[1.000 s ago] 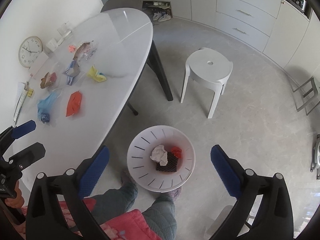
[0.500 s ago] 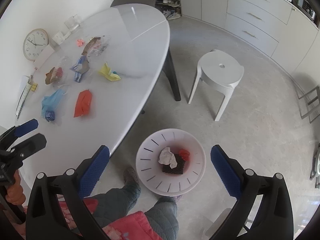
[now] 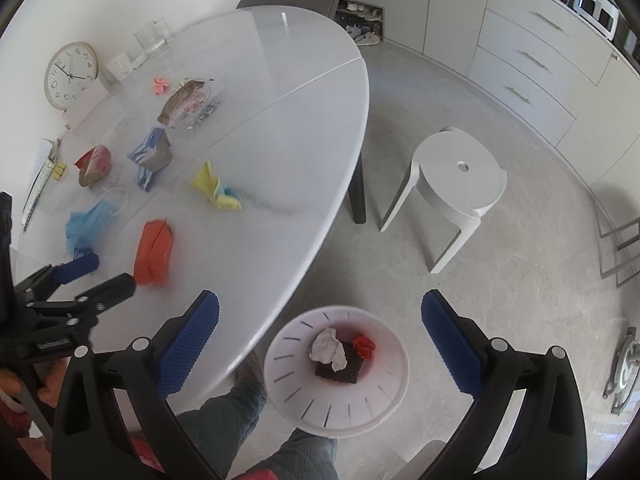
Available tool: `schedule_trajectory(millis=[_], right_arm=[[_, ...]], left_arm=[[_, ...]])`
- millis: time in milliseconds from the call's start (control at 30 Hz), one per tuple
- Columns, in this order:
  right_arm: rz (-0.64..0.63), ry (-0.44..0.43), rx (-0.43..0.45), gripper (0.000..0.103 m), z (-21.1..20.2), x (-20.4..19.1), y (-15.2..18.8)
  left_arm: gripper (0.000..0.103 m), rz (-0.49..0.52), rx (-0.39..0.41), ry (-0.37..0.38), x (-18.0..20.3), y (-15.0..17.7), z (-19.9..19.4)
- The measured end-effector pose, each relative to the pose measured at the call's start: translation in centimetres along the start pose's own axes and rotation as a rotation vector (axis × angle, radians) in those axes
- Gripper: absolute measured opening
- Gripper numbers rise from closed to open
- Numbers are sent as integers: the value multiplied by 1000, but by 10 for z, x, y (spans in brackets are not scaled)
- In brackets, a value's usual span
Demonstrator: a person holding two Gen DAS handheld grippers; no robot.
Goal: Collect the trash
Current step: 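Grasp the orange paper with the left gripper while the right gripper grasps the yellow wrapper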
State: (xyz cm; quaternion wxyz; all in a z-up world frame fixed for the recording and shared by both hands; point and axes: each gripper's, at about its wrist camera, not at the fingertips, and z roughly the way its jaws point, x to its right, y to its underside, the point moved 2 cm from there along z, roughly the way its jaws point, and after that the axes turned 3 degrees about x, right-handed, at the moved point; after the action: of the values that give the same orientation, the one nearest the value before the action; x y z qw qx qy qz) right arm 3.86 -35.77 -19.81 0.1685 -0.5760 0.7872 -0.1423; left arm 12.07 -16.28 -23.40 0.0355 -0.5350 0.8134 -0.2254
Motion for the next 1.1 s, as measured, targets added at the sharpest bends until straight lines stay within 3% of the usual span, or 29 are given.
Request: schedule_trajectory(millis=[200, 267, 333, 767, 967, 1067, 1100], right_arm=[[-28, -21, -24, 100, 23, -7, -24], [-42, -29, -26, 100, 28, -10, -30], [-67, -34, -25, 100, 33, -16, -36], [-362, -99, -24, 98, 74, -91, -65], [-432, -117, -99, 71, 111, -118, -71], [-431, -129, -133, 34, 119, -123, -70], [-429, -131, -140, 27, 120, -123, -70]], left_arm=[[77, -44, -60, -20, -9, -6, 30], [68, -49, -82, -21, -11, -5, 36], [44, -52, -110, -31, -13, -4, 42], [40, -21, -83, -16, -21, -15, 22], [40, -42, -51, -20, -38, -12, 0], [40, -54, -46, -24, -44, -7, -9], [40, -55, -41, -31, -46, -6, -12]])
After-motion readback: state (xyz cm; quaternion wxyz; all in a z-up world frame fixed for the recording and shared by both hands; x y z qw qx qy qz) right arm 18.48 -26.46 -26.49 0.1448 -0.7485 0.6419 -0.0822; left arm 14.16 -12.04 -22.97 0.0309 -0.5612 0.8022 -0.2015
